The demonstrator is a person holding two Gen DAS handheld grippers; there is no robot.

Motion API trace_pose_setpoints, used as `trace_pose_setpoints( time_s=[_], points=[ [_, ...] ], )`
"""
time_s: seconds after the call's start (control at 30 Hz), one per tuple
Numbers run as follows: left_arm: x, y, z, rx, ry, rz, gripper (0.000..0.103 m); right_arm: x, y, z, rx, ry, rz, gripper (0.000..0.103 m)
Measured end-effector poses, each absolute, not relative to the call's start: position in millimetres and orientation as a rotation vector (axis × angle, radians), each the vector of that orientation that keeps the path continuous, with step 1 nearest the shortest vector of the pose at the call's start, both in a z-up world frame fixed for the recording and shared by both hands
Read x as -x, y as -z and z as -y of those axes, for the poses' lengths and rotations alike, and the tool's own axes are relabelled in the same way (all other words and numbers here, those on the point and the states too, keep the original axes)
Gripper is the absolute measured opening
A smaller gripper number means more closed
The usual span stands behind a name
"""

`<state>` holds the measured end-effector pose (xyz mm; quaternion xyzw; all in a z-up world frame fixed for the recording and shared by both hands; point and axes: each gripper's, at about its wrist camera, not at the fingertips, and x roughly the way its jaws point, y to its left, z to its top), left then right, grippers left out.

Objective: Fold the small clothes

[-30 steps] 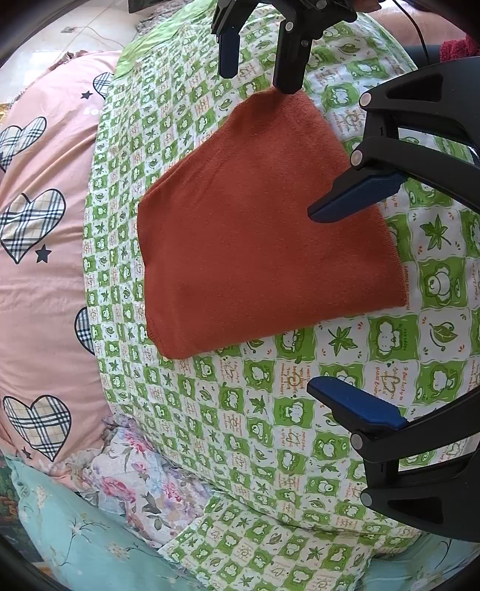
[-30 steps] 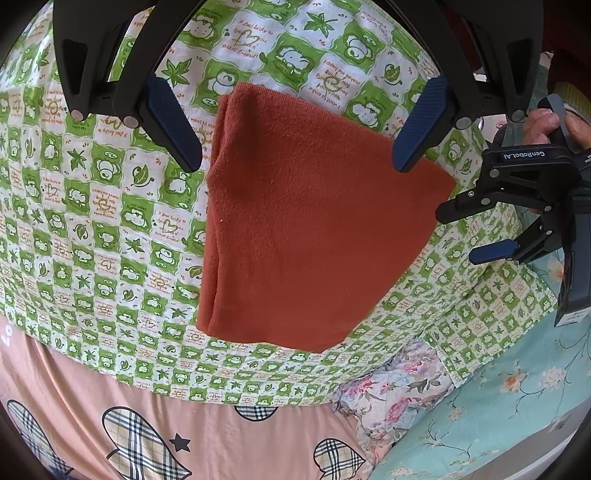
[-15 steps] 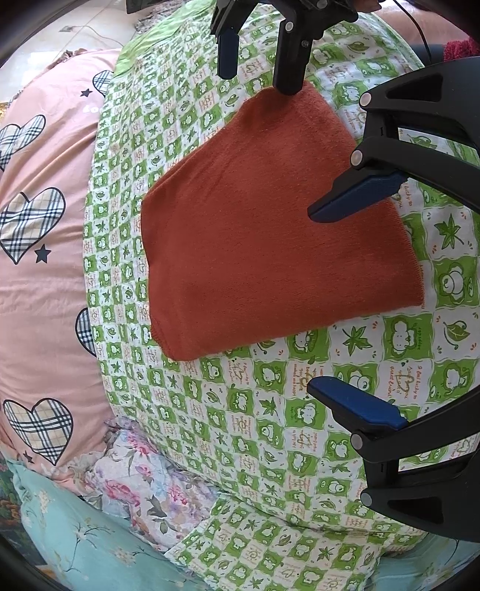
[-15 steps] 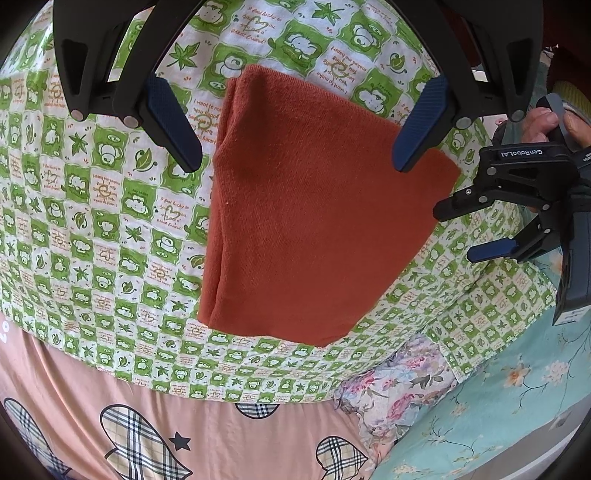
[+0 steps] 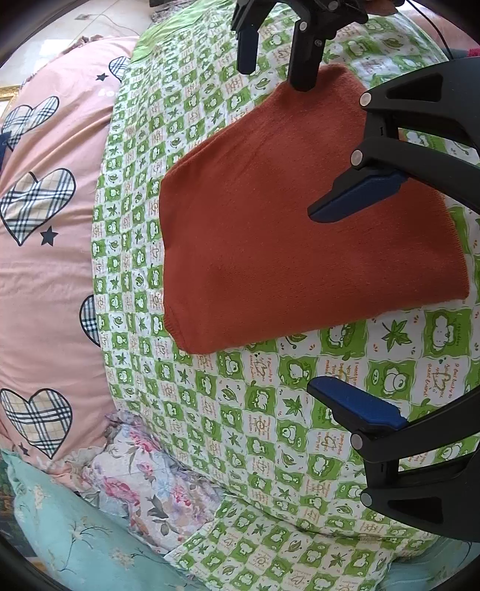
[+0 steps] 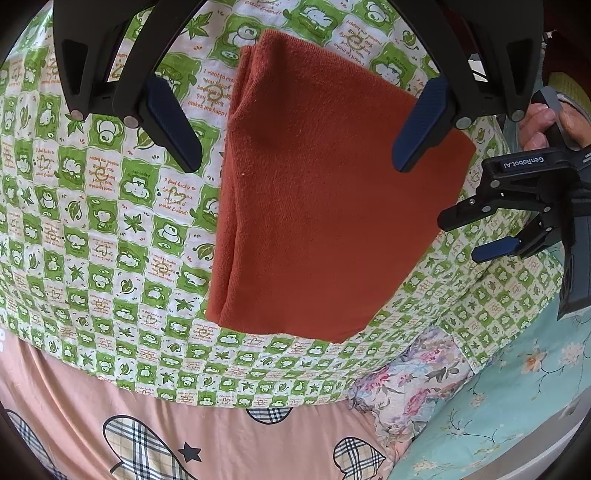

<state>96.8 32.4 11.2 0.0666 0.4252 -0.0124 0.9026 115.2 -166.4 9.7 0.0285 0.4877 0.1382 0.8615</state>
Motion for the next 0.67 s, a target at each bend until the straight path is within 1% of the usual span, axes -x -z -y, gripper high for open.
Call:
trace_pose_setpoints(
  time_s=[0.67],
  points=[
    [-108, -11, -38, -0.107, -0.024, -0.898, 0.086, -128, -6, 167, -0.074, -0.294, -1.034, 0.102]
  ],
)
